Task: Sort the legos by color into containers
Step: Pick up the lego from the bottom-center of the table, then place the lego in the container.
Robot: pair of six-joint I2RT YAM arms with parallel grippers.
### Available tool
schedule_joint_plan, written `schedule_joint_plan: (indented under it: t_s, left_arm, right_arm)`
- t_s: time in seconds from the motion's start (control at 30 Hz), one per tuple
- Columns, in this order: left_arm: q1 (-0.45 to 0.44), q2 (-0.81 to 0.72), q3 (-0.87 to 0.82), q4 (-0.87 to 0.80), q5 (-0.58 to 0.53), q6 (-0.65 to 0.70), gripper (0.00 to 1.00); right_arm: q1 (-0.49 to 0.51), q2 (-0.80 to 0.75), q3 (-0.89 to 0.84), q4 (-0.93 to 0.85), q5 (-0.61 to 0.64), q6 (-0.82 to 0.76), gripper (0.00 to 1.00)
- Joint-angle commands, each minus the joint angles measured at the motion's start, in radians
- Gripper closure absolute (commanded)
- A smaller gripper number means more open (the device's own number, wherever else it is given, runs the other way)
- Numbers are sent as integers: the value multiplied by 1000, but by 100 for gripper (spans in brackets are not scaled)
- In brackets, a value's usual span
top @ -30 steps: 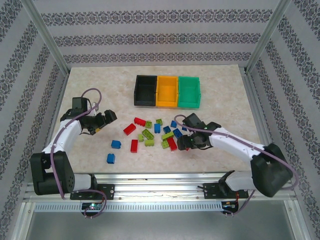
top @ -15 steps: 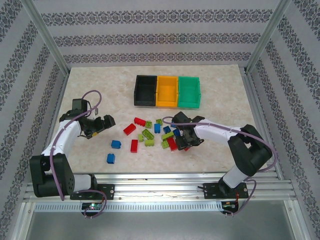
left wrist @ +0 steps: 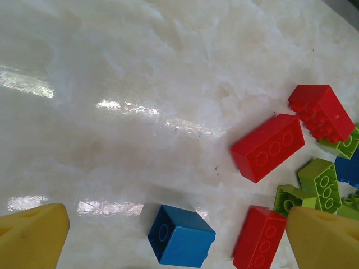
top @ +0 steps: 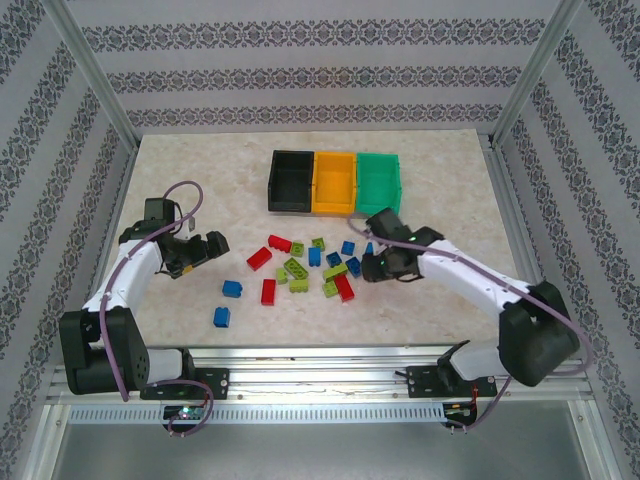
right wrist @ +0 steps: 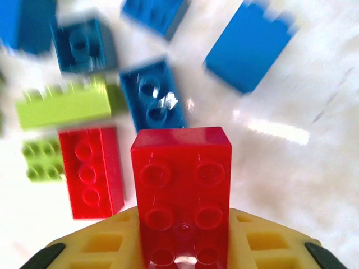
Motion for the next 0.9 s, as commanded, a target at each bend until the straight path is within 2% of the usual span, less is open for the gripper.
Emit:
schedule_joint_plan:
  t_s: [0.0,0.1,0.3,0.37,0.47,0.67,0.87]
  left_arm:
    - [17,18,29,-23,1,12,1]
    - [16,32,29,-20,29,10,1]
    - [17,24,31,-46,2,27,1]
    - [17,12,23,-53,-2,30,1]
    - [15,-9,13,-60,-14,33,1]
    - [15,-24,11,-51,-27,30,1]
    - [15,18,27,-47,2,34,1]
  right_arm:
    - [-134,6,85,89,-88,1,72]
    - [-241,145,235,129,-132,9,72]
    - [-337,486,603,85,-137,-29,69]
    - [-353,587,728,33,-144,-47,63]
    - [-360,653,816,-17,-123,-68,46]
    - [-332,537,684,33,-182,-68,43]
    - [-168,355,418,35,-171,-119,43]
